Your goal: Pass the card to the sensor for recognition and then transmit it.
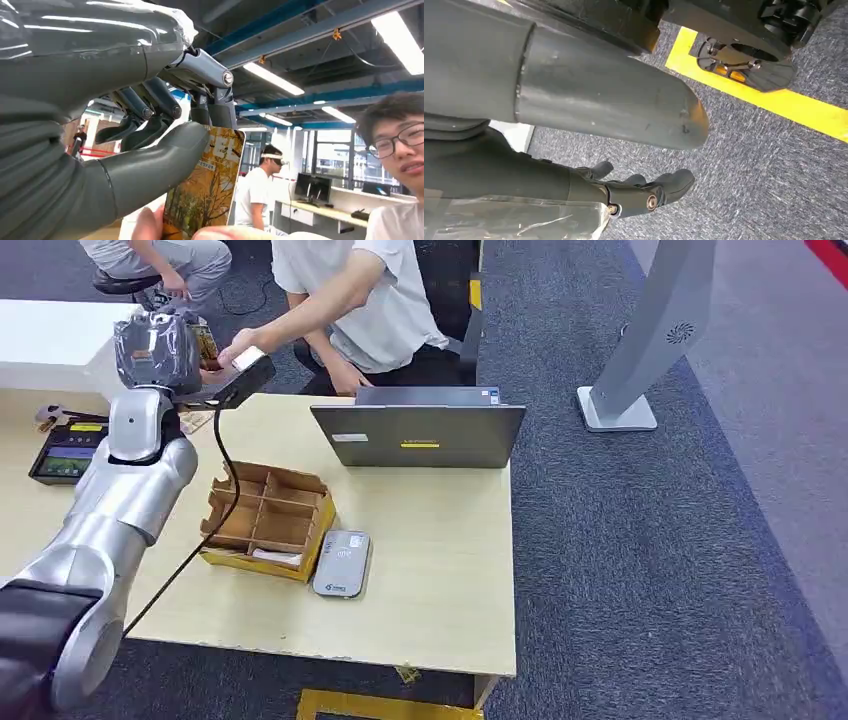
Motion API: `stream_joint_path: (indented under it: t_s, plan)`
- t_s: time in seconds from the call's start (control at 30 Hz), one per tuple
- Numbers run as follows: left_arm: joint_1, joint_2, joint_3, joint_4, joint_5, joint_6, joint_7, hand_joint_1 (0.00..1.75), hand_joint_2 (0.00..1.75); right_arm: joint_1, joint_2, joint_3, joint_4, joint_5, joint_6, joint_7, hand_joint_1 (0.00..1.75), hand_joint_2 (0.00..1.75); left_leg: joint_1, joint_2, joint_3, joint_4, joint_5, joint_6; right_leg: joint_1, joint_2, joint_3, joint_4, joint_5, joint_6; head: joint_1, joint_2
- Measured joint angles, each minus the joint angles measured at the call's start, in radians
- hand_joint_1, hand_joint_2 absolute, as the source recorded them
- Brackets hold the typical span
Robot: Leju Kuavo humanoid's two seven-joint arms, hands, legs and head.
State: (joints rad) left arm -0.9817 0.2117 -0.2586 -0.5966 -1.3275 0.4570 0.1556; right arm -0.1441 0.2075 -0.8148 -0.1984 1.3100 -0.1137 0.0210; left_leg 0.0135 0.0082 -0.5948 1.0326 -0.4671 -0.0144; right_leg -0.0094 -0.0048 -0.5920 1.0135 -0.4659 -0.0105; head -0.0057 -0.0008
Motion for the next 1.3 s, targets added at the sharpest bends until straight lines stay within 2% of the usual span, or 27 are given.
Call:
stream_joint_path:
  t_s: [0.2, 0.83, 1.07, 1.17, 1.23, 1.3]
  plan:
    - [-0.003, 0.002, 0.0, 0.024, 0.029, -0.027, -0.002, 0.0, 1.75, 0.0, 0.0, 0.003, 0.0, -0.002, 0.0, 0.0, 0.0, 0.0, 0.0, 0.0, 0.0, 0.0, 0.0, 0.0, 0.0, 0.0, 0.0, 0.0, 0.0, 0.0, 0.0, 0.0]
    - [-0.003, 0.004, 0.0, 0.047, 0.036, -0.019, -0.004, 0.0, 1.75, 0.0, 0.0, 0.011, 0.0, -0.002, 0.003, 0.0, 0.0, 0.0, 0.0, 0.0, 0.0, 0.0, 0.0, 0.0, 0.0, 0.0, 0.0, 0.0, 0.0, 0.0, 0.0, 0.0]
    - [-0.003, 0.015, 0.0, 0.047, 0.051, -0.016, -0.013, 0.0, 1.75, 0.0, 0.0, 0.012, 0.0, -0.013, 0.003, 0.0, 0.0, 0.0, 0.0, 0.0, 0.0, 0.0, 0.0, 0.0, 0.0, 0.0, 0.0, 0.0, 0.0, 0.0, 0.0, 0.0]
    - [0.002, 0.026, 0.0, 0.045, 0.069, -0.007, -0.04, 0.0, 1.75, 0.001, 0.0, 0.012, 0.0, -0.025, 0.0, -0.003, 0.0, 0.0, 0.0, 0.0, -0.001, 0.0, 0.0, 0.0, 0.0, 0.0, 0.0, 0.0, 0.0, 0.0, 0.0, 0.0]
    - [0.058, 0.059, 0.008, -0.014, 0.125, 0.016, -0.095, 0.0, 1.75, 0.005, 0.0, 0.011, 0.0, -0.051, -0.011, -0.013, 0.0, 0.0, -0.001, 0.003, 0.001, -0.001, 0.0, 0.0, 0.0, 0.003, 0.001, 0.0, 0.0, 0.0, 0.0, 0.0]
    - [0.17, 0.107, 0.019, -0.139, 0.184, 0.034, -0.126, 0.0, 1.75, 0.015, 0.0, 0.008, 0.0, -0.074, -0.024, -0.027, 0.0, 0.0, -0.002, 0.009, 0.004, -0.003, -0.003, -0.001, -0.001, 0.009, 0.002, 0.001, -0.001, 0.0, 0.0, 0.0]
